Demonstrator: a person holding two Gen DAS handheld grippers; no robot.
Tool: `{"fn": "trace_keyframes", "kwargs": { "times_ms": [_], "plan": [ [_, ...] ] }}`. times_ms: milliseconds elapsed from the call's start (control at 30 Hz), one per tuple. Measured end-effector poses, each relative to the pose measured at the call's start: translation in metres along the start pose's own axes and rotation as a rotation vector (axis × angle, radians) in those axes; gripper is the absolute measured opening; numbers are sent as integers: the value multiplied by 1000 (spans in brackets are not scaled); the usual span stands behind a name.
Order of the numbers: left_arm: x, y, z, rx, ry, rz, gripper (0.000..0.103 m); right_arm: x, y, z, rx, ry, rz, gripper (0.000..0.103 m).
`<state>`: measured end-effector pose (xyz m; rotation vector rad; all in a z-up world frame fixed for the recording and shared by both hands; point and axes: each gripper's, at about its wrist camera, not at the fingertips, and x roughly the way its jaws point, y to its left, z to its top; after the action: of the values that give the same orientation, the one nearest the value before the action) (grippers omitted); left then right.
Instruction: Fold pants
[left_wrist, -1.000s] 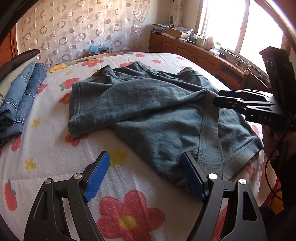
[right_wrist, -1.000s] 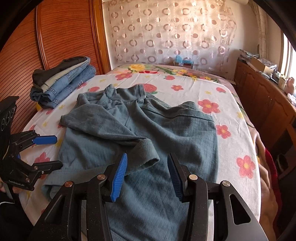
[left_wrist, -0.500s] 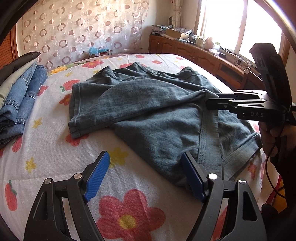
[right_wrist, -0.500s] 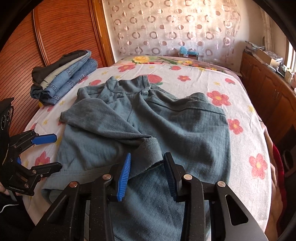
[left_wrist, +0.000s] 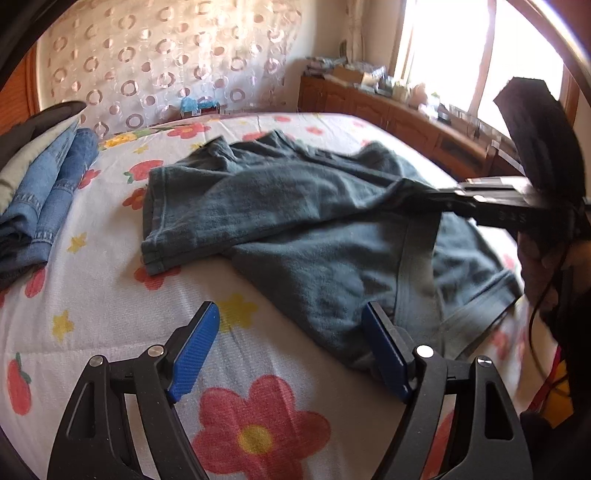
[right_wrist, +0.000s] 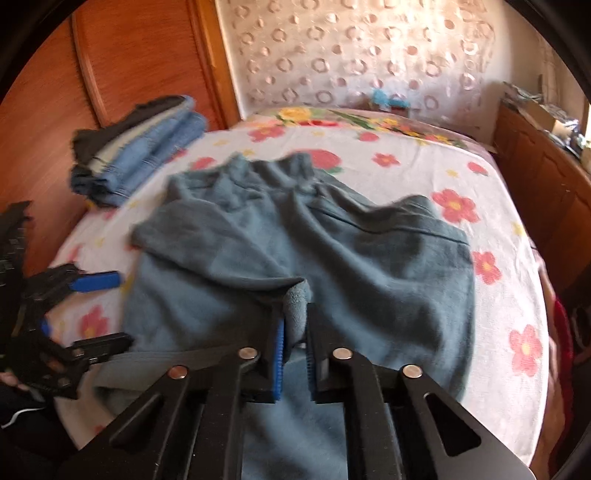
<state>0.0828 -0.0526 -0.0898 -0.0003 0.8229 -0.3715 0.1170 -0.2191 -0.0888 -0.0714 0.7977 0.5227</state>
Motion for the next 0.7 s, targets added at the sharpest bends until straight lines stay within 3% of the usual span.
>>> {"fn": "trace_keyframes", "kwargs": {
  "times_ms": [133, 300, 700],
  "plan": [
    [-8, 10, 3, -52, -28, -8, 80, -32, 12, -6, 4, -80, 25, 7],
    [-20, 12, 6, -54, -83, -4, 80, -76, 25, -18, -3, -200, -25, 6],
    [-25, 1, 10, -10, -100, -9, 80, -128, 27, -68, 54, -254, -93, 6]
  ]
}}
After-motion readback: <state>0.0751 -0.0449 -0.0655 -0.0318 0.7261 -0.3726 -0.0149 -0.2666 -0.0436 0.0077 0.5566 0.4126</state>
